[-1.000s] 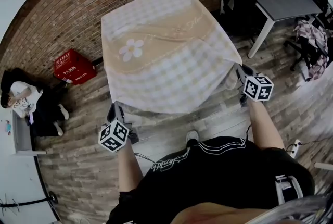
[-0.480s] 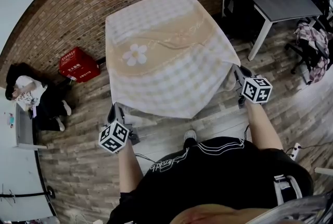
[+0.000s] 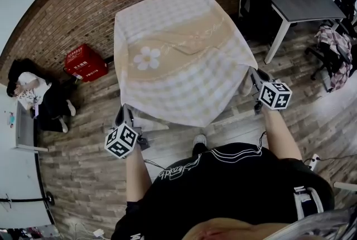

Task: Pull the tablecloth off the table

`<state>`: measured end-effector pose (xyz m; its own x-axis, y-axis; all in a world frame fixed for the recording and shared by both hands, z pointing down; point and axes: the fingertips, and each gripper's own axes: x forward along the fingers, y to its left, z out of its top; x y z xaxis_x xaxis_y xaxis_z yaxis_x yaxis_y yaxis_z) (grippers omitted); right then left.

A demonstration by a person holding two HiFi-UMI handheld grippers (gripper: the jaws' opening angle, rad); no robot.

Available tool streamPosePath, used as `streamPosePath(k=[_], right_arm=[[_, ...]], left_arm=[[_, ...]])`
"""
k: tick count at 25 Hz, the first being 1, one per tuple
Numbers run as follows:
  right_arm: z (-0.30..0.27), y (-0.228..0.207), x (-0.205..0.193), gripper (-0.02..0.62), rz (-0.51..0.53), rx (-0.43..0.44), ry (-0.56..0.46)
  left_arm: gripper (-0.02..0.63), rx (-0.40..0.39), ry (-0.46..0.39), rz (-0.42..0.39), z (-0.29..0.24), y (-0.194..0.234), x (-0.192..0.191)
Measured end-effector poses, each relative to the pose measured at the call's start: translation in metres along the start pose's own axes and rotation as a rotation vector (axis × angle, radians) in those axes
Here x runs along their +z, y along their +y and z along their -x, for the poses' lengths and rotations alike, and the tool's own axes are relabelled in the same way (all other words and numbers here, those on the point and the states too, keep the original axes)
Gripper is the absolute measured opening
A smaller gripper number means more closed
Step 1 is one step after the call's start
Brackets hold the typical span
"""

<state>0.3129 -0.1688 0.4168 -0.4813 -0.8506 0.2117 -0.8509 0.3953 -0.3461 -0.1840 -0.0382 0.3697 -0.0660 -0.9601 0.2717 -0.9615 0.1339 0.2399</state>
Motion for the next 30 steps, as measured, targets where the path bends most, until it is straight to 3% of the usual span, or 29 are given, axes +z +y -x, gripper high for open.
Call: streamPosePath(k=[19, 30], right_arm=[[0.056, 0.013, 0.004, -0.002, 0.015, 0.056, -0.020], [0.066, 0.025, -0.010, -0.003, 0.041, 0.075, 0.022]], left_arm=[[0.006, -0.009, -0.004, 0.001, 0.061, -0.030, -0.009], [0.006, 0.003, 0.012, 0.000, 0.088, -0.023, -0.025]])
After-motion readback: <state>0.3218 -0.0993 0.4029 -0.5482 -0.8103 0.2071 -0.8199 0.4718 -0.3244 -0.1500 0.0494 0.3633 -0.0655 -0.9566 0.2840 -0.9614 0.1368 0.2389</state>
